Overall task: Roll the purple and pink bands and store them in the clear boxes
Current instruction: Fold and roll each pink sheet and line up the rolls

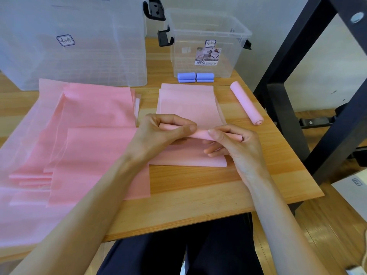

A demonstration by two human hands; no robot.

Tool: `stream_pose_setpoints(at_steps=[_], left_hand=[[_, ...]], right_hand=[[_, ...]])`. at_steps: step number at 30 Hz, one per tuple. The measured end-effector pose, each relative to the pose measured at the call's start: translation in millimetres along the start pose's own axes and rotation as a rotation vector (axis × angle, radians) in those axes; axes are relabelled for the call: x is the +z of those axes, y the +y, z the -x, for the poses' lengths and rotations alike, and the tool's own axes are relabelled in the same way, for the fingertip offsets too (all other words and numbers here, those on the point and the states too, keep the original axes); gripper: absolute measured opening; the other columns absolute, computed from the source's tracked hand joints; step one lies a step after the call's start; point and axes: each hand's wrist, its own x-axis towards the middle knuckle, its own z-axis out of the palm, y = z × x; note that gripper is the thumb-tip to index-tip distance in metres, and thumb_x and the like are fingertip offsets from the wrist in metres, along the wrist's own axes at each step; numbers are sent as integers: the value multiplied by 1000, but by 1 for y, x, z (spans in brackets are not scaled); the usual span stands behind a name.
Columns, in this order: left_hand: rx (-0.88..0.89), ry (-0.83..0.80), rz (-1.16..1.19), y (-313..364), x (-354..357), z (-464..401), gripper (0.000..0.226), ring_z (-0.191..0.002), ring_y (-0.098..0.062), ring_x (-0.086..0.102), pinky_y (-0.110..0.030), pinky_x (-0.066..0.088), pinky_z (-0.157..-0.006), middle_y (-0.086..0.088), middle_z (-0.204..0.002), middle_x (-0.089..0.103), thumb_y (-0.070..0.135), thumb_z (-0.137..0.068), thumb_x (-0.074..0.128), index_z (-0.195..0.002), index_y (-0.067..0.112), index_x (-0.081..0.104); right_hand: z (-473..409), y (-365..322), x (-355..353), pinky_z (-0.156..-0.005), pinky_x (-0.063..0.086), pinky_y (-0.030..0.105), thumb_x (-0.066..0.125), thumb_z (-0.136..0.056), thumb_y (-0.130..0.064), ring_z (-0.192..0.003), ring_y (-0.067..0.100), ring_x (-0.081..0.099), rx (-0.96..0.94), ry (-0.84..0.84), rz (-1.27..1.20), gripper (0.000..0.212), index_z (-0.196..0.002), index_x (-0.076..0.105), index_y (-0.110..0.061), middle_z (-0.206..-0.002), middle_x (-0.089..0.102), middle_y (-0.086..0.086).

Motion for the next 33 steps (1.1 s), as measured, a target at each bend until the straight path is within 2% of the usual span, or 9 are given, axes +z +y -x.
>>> stream_pose_setpoints(at_steps=[5,8,12,18,24,28,31,33], left_hand=[[-9,29,-40,-2,0,-2,7,-68,-8,67,-19,56,-69,-2,-79,75,20,-82,77,-85,14,78],[-6,7,-33,-1,1,-1,13,-74,-9,70,-20,58,-75,-3,-86,77,22,-79,78,-90,14,79],[22,-15,-9,0,1,0,15,-75,-9,70,-20,57,-73,-2,-83,77,23,-72,79,-86,18,78],[-21,17,-17,-1,1,-1,8,-75,-12,73,-18,56,-70,-7,-83,77,19,-84,76,-88,13,78],[41,-56,-25,1,0,1,11,-78,-7,70,-19,57,-75,2,-85,77,15,-77,79,-87,19,78],[38,-33,-30,0,-1,0,21,-77,-12,69,-22,59,-76,-5,-89,77,29,-71,78,-88,18,79],[27,-36,-25,0,-1,1,21,-77,-11,69,-20,58,-74,-8,-91,77,26,-74,77,-92,16,78],[35,-67,-37,1,0,2,17,-82,-11,71,-21,58,-76,-6,-91,77,19,-76,78,-93,17,78]], right_hand=[[0,0,1,-62,61,29,77,-78,-11,-68,26,74,-3,-20,-7,19,-96,73,-5,-84,76,9],[0,0,0,-61,61,29,77,-79,-14,-66,27,73,-5,-11,-6,19,-95,74,-5,-83,76,8],[0,0,0,-58,60,31,74,-80,-26,-62,28,72,16,14,3,24,-93,74,-6,-76,75,12],[0,0,1,-60,61,31,78,-75,-16,-65,25,73,-6,-7,4,23,-96,74,-6,-83,76,8],[-1,1,0,-57,60,30,75,-78,-26,-62,27,72,9,21,12,24,-92,75,-6,-78,75,11],[0,0,0,-62,62,33,77,-77,-16,-67,27,73,-5,-37,8,25,-99,73,-5,-84,76,10],[1,1,-1,-62,61,32,77,-79,-7,-67,26,73,-24,-56,14,23,-101,72,-4,-85,76,9],[1,1,-1,-60,61,32,76,-81,-11,-66,27,73,-29,-33,18,19,-98,74,-3,-83,76,9]])
